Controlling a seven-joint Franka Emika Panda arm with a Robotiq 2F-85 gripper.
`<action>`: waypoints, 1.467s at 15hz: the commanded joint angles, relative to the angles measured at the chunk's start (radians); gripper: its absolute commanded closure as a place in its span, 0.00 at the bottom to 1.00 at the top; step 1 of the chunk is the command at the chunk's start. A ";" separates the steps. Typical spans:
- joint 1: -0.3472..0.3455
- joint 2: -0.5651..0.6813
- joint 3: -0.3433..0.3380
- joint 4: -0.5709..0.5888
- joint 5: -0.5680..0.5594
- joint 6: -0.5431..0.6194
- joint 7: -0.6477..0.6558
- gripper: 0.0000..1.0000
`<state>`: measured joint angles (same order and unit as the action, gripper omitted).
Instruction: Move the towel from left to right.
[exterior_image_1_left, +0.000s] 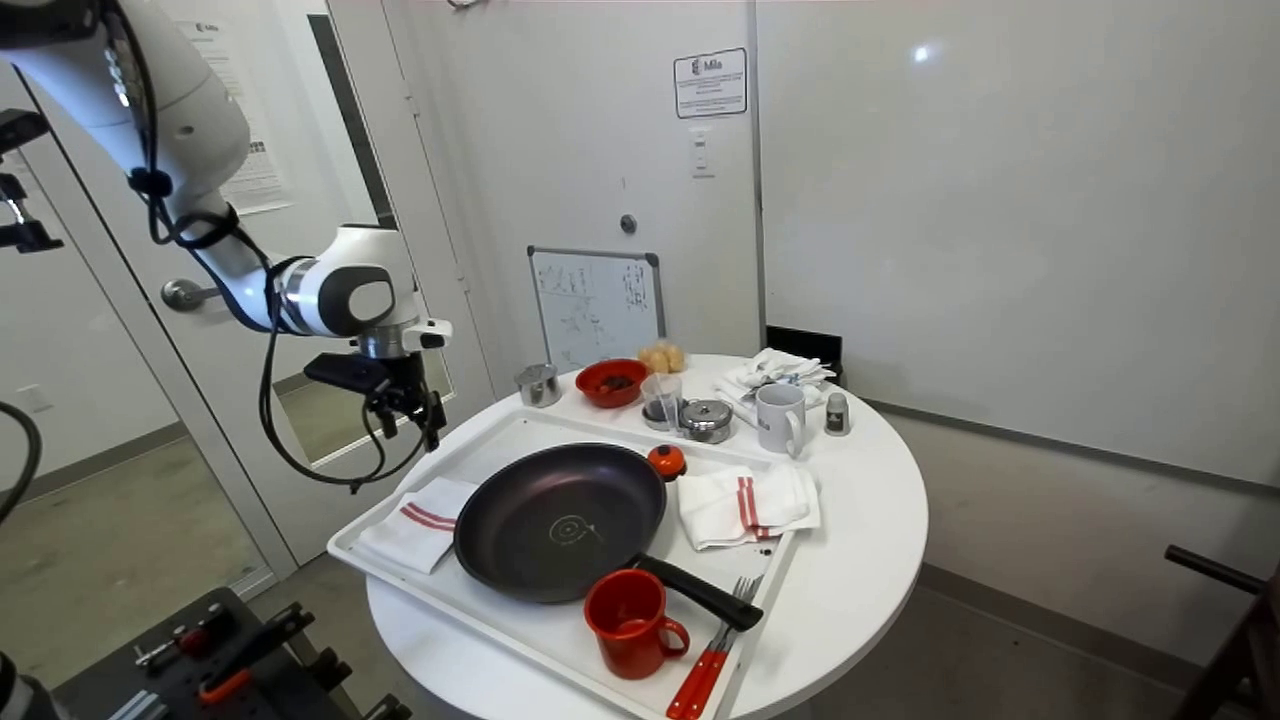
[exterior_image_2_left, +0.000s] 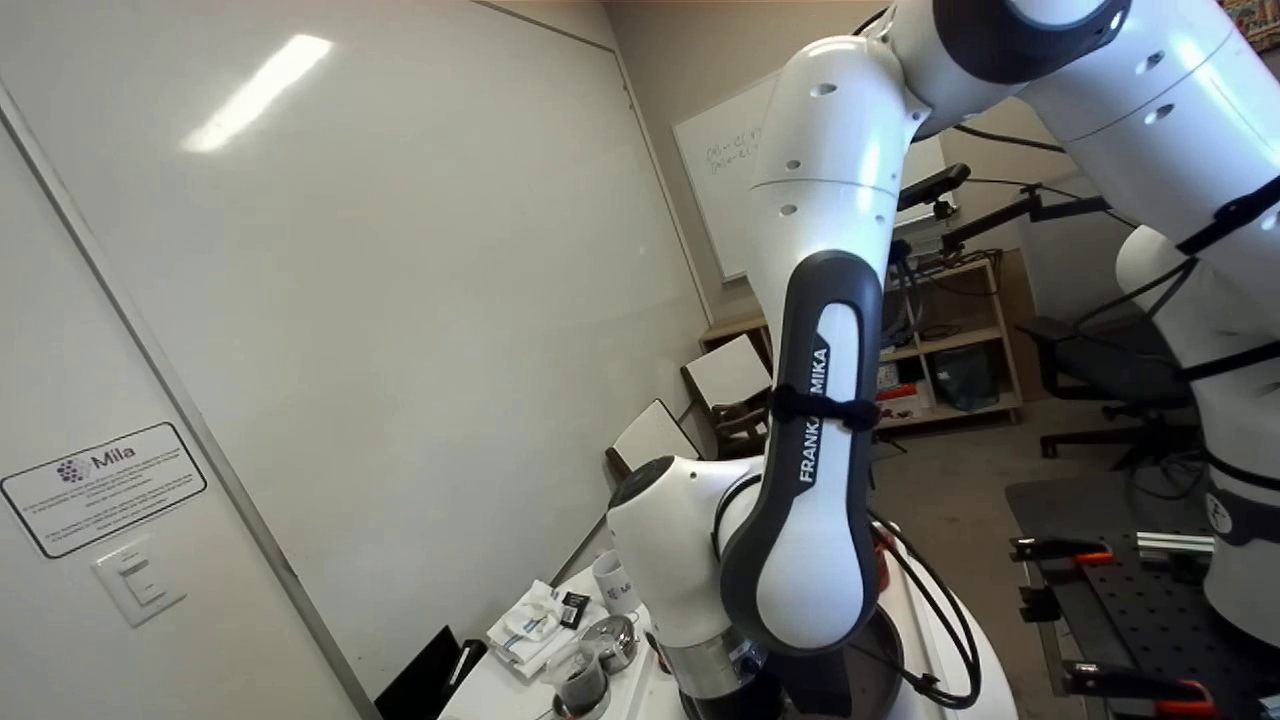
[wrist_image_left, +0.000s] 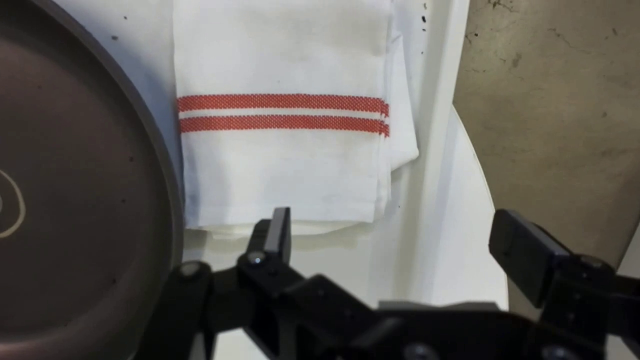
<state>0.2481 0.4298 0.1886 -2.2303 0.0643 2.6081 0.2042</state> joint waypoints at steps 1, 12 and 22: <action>-0.005 0.103 -0.006 0.060 0.020 0.007 -0.016 0.00; 0.014 0.126 0.001 -0.048 0.047 0.145 0.005 0.00; 0.054 0.152 -0.074 -0.060 0.022 0.162 0.075 0.00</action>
<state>0.2713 0.5644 0.1547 -2.3120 0.0967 2.7668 0.2367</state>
